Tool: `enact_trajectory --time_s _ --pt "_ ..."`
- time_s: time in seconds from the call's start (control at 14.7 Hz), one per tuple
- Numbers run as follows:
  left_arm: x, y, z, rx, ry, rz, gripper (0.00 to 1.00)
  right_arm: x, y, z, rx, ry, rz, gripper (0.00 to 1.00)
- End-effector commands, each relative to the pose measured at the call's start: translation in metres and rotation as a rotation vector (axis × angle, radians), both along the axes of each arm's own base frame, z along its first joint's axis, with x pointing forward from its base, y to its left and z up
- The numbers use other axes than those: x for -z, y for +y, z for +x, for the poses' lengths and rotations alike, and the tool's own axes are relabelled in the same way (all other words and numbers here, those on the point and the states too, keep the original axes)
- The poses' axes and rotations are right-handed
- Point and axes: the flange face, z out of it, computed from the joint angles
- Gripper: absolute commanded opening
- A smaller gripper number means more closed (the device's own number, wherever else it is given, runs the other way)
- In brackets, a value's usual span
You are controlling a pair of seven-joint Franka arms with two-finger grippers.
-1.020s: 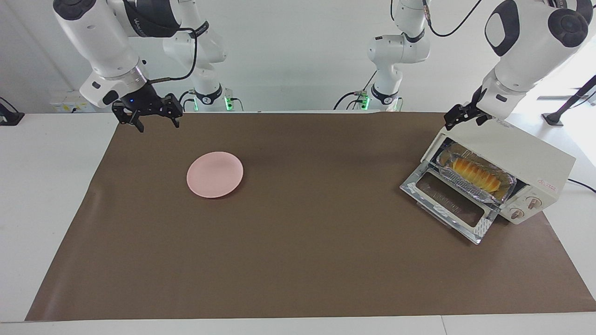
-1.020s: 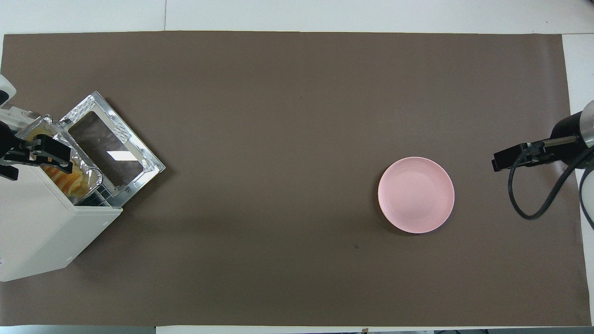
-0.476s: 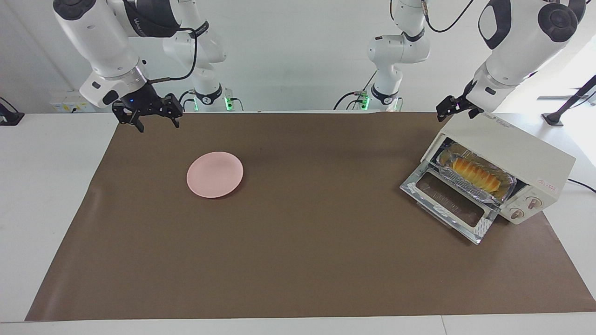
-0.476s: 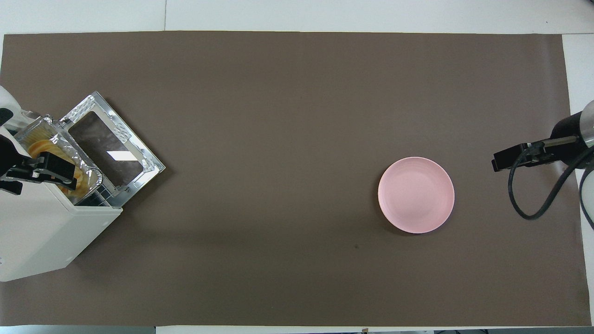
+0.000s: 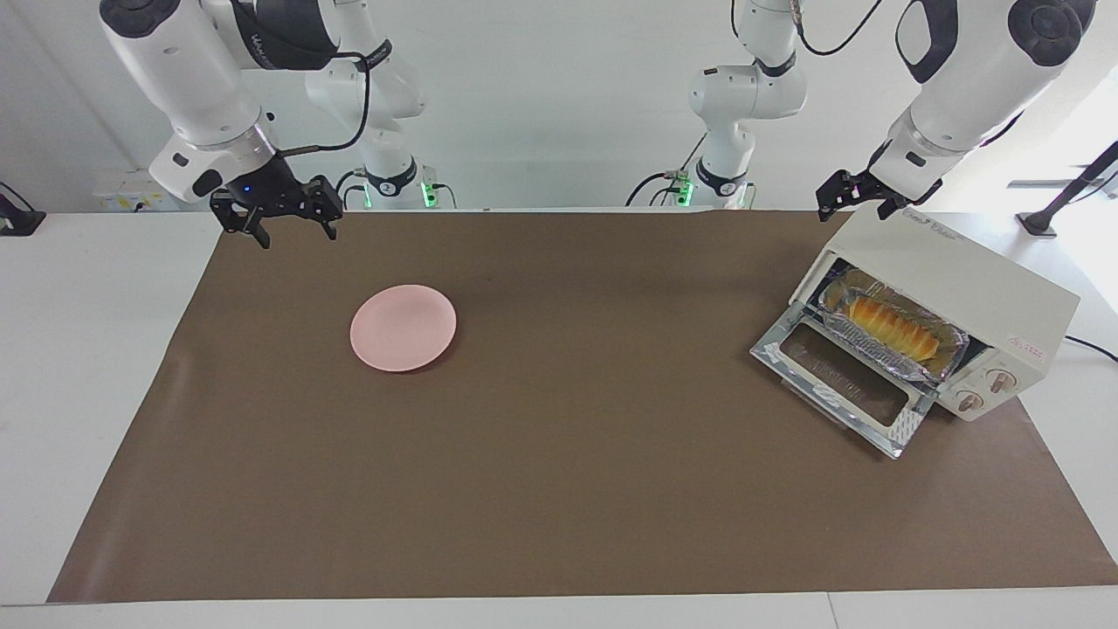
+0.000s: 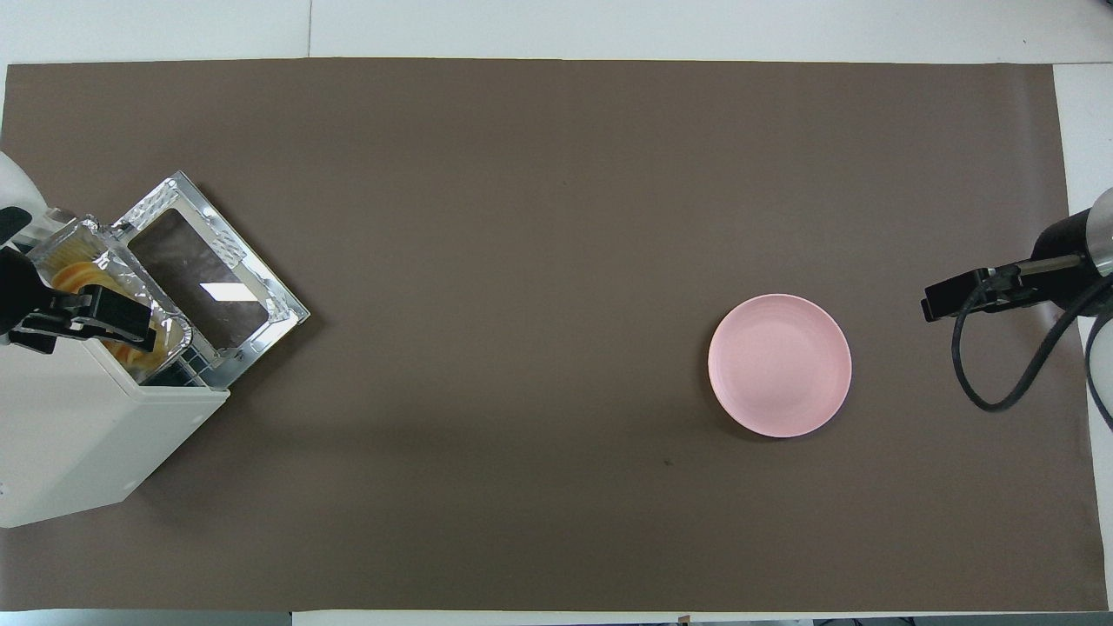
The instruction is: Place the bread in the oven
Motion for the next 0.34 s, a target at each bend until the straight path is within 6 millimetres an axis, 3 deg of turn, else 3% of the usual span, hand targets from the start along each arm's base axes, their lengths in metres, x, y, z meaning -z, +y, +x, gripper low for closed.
enact_trajectory --time_s 0.0,0.27 --pt "-0.0049 -0.0082 0.0011 -0.028 -0.037 -0.008 1.0 -0.001 -0.004 -0.0043 -0.016 0.002 -0.007 1.0" --pt "-0.0057 -0.0086 0.0024 -0.023 -0.047 -0.011 1.0 -0.001 -0.004 -0.0043 -0.016 0.002 -0.007 1.0"
